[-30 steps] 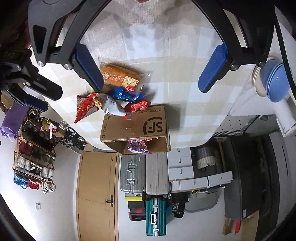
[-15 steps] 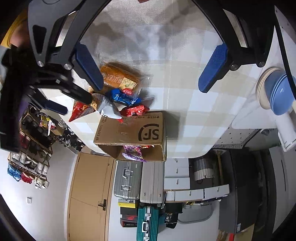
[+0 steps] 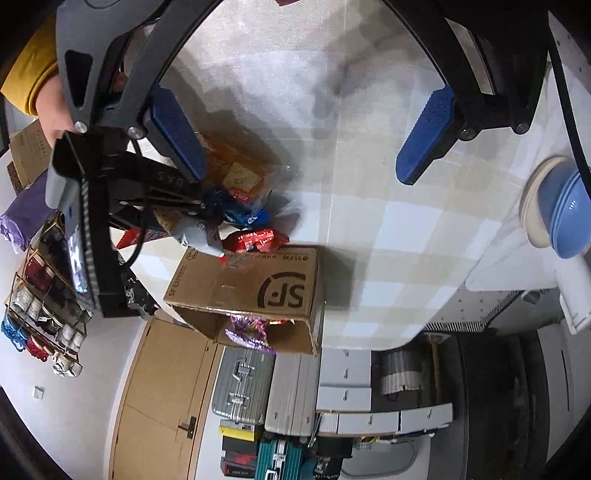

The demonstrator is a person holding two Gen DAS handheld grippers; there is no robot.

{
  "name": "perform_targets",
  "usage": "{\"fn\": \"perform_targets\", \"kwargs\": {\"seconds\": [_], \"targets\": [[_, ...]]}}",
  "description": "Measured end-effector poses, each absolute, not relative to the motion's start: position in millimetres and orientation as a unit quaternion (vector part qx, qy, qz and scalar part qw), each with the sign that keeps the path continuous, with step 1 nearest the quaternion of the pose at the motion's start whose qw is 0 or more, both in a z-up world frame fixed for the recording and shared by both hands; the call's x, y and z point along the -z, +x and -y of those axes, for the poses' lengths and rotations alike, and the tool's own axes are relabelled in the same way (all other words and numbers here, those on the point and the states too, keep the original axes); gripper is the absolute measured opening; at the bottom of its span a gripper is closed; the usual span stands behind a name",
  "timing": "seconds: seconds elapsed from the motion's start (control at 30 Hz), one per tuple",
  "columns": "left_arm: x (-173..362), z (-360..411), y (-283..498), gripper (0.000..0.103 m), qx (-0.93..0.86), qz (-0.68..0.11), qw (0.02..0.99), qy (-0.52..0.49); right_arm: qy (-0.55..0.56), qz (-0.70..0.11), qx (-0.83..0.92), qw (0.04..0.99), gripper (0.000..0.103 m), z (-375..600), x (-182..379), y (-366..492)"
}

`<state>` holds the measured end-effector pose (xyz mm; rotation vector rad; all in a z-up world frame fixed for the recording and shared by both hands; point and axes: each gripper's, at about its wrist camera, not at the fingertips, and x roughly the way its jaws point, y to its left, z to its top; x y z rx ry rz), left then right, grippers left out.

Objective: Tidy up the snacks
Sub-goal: 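Grasp the white noodle bag with the right tool while the left tool grasps the bread loaf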

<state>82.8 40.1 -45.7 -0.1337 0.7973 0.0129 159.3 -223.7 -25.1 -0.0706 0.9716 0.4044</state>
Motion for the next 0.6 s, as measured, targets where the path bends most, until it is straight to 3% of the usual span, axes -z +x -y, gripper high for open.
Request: {"fn": "perform_targets", "kwargs": {"seconds": [0.13, 0.37, 0.6], "targets": [[59.5, -38.5, 96.4, 0.102, -0.010, -0.417, 0.906, -0.070, -0.017, -0.470, -0.196, 0.860, 0.042, 235.2, 26.4, 158.6], [84.6, -38.7, 111.7, 0.102, -0.002, -0.463, 0.881, -0.100, 0.003, -0.451, -0.204, 0.869, 0.040, 247.5, 15.7, 143.1], [102.8, -39.2, 117.1, 0.102, 0.006, -0.487, 0.858, -0.163, 0.096, -0.398, -0.238, 0.881, 0.040, 282.8, -23.0, 115.7]]}}
